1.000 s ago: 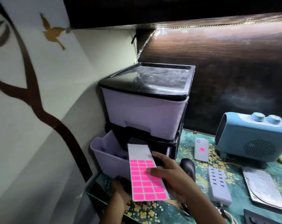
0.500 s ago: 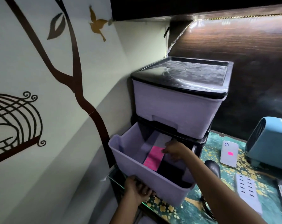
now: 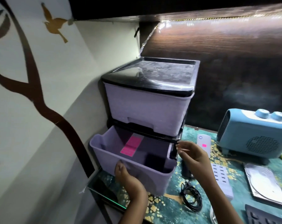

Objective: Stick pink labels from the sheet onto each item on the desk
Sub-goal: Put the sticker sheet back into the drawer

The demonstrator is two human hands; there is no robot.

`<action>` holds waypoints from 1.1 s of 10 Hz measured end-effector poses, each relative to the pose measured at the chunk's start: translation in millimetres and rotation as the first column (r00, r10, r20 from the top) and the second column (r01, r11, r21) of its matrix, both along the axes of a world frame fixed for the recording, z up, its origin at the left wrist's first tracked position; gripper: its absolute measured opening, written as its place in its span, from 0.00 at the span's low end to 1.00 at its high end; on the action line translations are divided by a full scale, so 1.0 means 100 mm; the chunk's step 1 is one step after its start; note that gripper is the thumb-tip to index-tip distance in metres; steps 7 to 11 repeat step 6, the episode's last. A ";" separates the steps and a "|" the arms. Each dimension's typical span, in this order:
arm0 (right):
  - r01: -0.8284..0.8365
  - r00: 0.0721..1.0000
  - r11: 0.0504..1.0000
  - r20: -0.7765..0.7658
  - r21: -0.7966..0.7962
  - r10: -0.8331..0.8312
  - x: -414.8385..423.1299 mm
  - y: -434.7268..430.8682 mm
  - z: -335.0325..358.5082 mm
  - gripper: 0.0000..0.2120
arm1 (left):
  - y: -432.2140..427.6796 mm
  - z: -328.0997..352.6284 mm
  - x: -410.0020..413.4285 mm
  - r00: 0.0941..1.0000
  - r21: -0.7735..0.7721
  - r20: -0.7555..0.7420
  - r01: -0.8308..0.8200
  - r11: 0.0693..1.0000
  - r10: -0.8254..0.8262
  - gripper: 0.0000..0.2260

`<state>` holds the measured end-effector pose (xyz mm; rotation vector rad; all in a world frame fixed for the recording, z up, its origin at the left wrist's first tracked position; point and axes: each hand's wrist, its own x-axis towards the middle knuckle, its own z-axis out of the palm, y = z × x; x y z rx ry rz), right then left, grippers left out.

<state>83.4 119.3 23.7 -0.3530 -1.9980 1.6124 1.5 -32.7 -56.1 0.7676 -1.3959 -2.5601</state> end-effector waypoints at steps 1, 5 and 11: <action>0.090 0.996 0.992 0.009 -0.082 -0.090 0.21 0.19 -0.12 0.14 | 0.21 0.04 0.03 0.974 -0.126 -0.164 0.136 0.983 -0.155 0.17; 0.221 0.975 0.956 0.004 -0.192 -0.224 1.01 0.87 -0.30 0.11 | 0.61 -0.03 -0.37 0.805 -0.669 -0.077 0.396 0.629 -0.588 0.37; 0.266 0.964 0.947 0.023 -0.181 -0.266 1.22 0.98 -0.33 0.11 | 0.71 0.03 -0.17 0.840 -0.663 -0.048 0.379 0.646 -0.541 0.32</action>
